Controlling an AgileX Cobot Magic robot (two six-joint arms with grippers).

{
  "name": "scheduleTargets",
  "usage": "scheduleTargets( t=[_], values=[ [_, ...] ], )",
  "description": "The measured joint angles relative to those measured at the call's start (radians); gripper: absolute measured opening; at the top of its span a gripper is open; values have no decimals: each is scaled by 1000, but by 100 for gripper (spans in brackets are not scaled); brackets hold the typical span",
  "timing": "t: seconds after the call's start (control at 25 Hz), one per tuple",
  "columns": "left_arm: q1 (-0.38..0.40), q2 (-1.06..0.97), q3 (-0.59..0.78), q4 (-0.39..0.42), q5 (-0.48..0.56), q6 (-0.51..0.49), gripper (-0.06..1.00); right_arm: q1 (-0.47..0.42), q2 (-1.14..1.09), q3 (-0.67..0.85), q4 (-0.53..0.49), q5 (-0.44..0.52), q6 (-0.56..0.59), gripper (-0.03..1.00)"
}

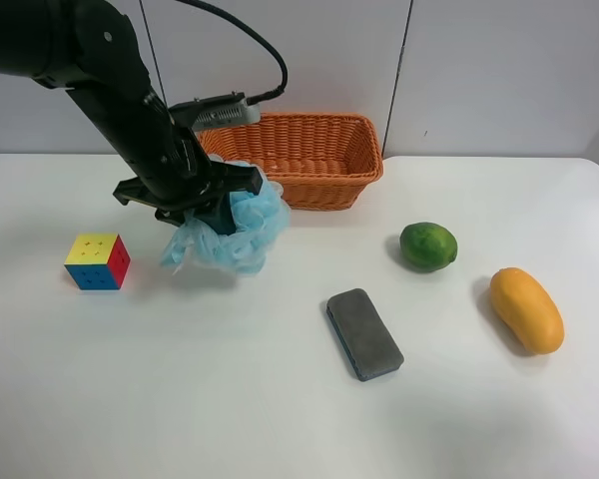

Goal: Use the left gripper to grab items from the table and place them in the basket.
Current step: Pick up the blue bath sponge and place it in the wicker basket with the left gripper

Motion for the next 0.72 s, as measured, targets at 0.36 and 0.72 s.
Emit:
scheduleTargets(
  t=[0.36, 0.72],
  values=[
    [0, -21, -267, 145, 272, -96, 27, 0, 0, 0, 0, 0, 0, 99],
    [30, 210, -729, 198, 436, -84, 27, 0, 0, 0, 0, 0, 0, 99]
  ],
)
